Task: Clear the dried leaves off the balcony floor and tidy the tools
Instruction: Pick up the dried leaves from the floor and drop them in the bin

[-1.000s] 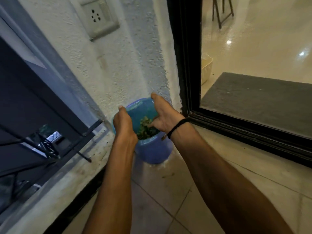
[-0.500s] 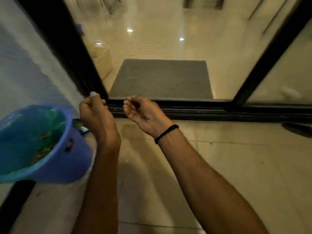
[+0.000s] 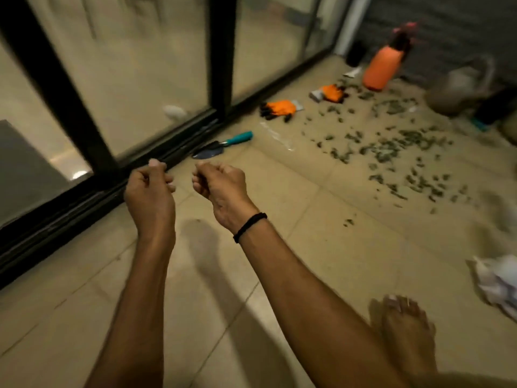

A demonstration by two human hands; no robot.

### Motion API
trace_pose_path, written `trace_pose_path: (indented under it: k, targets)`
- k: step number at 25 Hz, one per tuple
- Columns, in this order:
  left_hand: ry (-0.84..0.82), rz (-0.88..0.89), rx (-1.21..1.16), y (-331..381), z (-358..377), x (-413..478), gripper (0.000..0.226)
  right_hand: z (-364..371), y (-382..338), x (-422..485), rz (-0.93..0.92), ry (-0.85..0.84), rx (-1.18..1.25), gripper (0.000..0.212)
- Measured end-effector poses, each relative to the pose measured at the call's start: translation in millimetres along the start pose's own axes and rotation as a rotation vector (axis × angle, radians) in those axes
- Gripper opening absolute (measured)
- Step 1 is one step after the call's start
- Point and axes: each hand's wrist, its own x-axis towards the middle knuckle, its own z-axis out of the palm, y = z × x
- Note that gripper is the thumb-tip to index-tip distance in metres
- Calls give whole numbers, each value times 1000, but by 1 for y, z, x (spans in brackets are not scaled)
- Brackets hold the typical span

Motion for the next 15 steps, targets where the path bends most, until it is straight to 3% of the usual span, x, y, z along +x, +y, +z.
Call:
trace_pose_path:
  k: [6,9,13,15]
  targets:
    - [-531,65,236,-44,144,-90,17,-210,-10,25,-228,551,-154,3]
    - [-704,105,337,-78,186,-124,17,-305,10,23,-151,786,-333,23]
    - [-816,116,438,-116,229,-149,20,-385,27,33,3,746,-736,59]
    - [-832,103,470,-126,245,-155,22,-399,36,49,8,645,-960,61]
